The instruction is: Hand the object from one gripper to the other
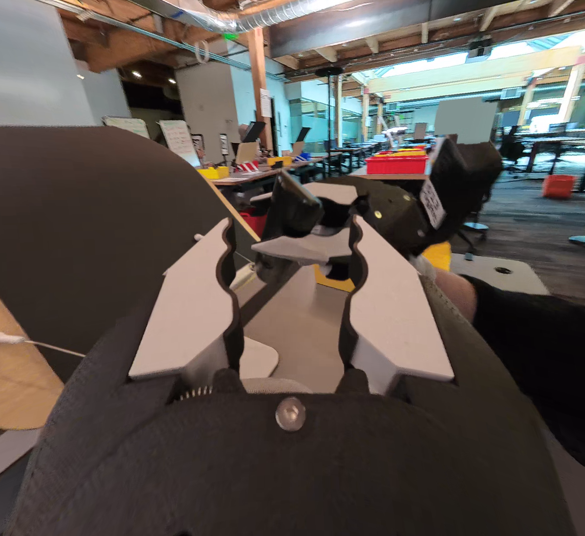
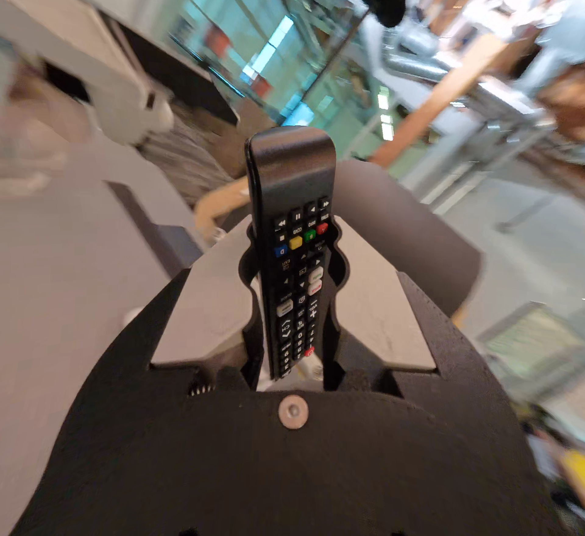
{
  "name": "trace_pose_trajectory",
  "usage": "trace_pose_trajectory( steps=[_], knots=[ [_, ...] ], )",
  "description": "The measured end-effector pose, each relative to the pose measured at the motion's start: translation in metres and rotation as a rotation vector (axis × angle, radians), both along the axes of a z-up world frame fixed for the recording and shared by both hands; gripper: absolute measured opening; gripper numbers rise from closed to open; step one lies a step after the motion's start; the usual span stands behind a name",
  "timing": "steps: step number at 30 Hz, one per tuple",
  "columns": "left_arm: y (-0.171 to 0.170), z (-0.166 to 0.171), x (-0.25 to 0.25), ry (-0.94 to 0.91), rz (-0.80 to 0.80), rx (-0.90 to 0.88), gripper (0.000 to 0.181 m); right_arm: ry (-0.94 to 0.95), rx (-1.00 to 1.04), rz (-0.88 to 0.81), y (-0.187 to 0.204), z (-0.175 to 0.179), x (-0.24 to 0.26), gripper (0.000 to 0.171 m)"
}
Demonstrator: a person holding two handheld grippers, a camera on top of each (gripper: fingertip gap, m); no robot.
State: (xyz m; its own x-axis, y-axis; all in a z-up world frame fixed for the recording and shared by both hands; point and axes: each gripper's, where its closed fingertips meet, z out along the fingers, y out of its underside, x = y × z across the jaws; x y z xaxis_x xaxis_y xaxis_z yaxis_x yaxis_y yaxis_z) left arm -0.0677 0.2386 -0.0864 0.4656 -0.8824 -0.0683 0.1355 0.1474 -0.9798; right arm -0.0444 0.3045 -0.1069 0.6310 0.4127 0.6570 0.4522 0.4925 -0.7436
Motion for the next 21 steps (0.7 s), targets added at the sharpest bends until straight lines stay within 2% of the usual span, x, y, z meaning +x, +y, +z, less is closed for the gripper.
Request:
trace_pose_trajectory(
  steps=[2, 5, 8, 12, 15, 21],
  knots=[
    [0.003, 0.002, 0.006, 0.003, 0.056, 0.016, 0.07, -0.05, 0.109, -0.154, 0.006, 0.002, 0.004, 0.04],
    [0.015, 0.001, 0.013, -0.003, 0.175, 0.012, 0.069, -0.043, 0.193, -0.254, 0.004, 0.005, 0.001, 0.04],
    [0.027, -0.004, 0.018, -0.056, 0.241, -0.04, 0.067, -0.013, 0.214, -0.263, -0.001, 0.006, -0.007, 0.04],
    [0.034, -0.005, 0.013, -0.146, 0.314, -0.053, 0.052, 0.022, 0.199, -0.253, -0.005, 0.004, -0.014, 0.039],
    [0.026, 0.001, 0.016, -0.167, 0.29, -0.02, 0.024, 0.035, 0.188, -0.244, -0.008, 0.002, -0.019, 0.039],
    [0.023, 0.002, 0.015, -0.181, 0.288, -0.022, 0.022, 0.034, 0.197, -0.246, -0.01, 0.003, -0.021, 0.039]
  ],
)
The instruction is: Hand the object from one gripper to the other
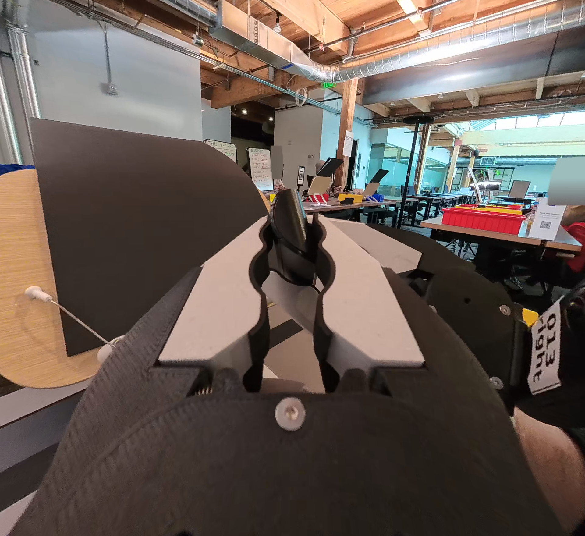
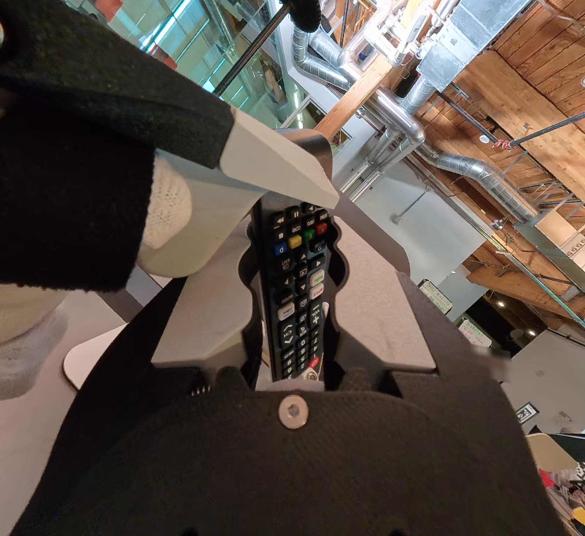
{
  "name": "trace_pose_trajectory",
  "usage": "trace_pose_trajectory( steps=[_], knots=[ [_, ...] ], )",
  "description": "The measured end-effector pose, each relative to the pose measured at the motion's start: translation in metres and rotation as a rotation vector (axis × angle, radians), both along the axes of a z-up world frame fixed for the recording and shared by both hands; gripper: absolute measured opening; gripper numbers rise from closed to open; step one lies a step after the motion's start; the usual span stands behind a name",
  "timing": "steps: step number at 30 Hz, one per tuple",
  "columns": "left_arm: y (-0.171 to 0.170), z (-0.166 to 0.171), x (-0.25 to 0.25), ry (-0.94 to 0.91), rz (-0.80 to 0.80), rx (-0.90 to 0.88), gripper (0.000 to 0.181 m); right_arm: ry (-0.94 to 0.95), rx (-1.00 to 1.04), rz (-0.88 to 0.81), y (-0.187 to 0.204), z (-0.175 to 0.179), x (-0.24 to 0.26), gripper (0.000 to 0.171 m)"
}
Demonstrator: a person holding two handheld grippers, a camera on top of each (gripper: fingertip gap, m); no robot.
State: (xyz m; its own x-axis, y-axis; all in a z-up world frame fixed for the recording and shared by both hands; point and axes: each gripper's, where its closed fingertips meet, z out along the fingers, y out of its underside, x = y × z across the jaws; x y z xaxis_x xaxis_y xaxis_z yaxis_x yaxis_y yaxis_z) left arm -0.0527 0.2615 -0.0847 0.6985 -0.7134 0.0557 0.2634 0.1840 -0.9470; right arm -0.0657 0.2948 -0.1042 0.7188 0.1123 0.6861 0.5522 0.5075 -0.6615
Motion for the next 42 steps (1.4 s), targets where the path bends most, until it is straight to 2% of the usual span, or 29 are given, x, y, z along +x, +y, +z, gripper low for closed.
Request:
trace_pose_trajectory(
  steps=[5, 8, 11, 14, 20, 28, 32, 34, 36, 38, 42],
  knots=[
    [0.002, 0.001, -0.01, -0.008, -0.026, -0.005, 0.021, -0.069, -0.035, 0.108, -0.003, -0.008, -0.013, 0.045],
    [0.004, 0.0, -0.021, 0.024, -0.078, -0.018, 0.021, -0.23, -0.124, 0.292, -0.011, -0.032, -0.03, 0.066],
    [-0.009, -0.002, -0.022, 0.108, -0.219, -0.005, 0.021, -0.196, -0.323, 0.504, -0.024, -0.041, -0.03, 0.074],
    [-0.03, -0.004, -0.018, 0.193, -0.329, 0.05, 0.021, -0.109, -0.522, 0.73, -0.042, -0.043, -0.02, 0.071],
    [-0.076, -0.032, 0.003, 0.399, -0.587, 0.103, 0.021, -0.115, -0.772, 1.082, -0.088, -0.061, -0.016, 0.071],
    [-0.131, -0.051, 0.011, 0.451, -0.931, 0.093, 0.021, -0.173, -0.991, 1.517, -0.155, -0.083, -0.023, 0.067],
    [-0.146, -0.062, 0.014, 0.499, -1.016, 0.071, 0.021, -0.276, -1.08, 1.615, -0.182, -0.105, -0.036, 0.073],
    [-0.155, -0.066, 0.013, 0.529, -1.058, 0.068, 0.021, -0.31, -1.1, 1.674, -0.195, -0.111, -0.039, 0.069],
    [-0.161, -0.068, 0.011, 0.545, -1.086, 0.065, 0.021, -0.331, -1.114, 1.761, -0.209, -0.111, -0.038, 0.057],
    [-0.164, -0.067, 0.008, 0.538, -1.111, 0.065, 0.021, -0.322, -1.094, 1.824, -0.218, -0.108, -0.04, 0.055],
    [-0.162, -0.062, 0.001, 0.495, -1.119, 0.066, 0.022, -0.274, -1.059, 1.844, -0.216, -0.103, -0.047, 0.053]
  ],
)
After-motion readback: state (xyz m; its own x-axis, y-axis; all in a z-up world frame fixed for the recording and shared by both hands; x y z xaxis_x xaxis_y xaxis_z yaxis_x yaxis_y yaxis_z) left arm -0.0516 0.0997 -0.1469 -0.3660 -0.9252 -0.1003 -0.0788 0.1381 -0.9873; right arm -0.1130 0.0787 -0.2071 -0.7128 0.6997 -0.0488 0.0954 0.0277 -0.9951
